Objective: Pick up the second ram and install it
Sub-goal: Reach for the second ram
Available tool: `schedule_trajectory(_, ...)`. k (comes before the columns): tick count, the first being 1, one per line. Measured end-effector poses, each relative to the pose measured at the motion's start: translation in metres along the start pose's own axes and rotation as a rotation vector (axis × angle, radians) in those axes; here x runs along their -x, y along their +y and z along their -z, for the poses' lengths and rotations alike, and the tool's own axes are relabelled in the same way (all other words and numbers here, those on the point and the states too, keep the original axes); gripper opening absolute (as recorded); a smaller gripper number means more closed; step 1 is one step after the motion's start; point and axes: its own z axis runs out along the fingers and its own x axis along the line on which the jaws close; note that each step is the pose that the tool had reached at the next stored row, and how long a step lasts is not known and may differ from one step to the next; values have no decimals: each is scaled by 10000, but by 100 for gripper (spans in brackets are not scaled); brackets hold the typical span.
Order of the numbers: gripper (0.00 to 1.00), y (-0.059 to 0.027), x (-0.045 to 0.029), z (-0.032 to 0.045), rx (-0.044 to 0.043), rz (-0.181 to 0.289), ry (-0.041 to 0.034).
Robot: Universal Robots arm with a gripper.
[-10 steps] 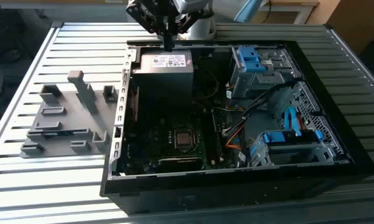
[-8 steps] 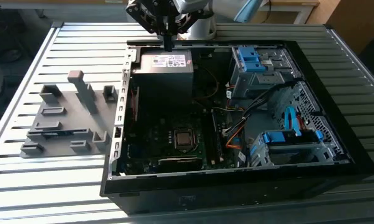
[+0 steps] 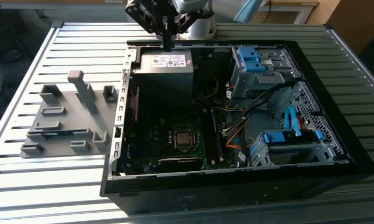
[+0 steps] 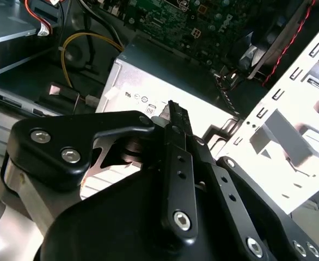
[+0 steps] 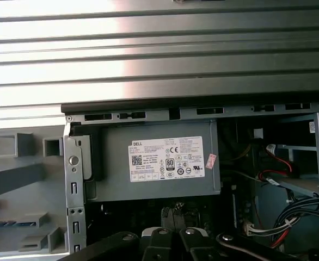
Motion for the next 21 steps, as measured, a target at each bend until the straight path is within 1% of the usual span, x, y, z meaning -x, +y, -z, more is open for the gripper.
schedule_trajectory(21,11,-5,-64,2,0,1,0)
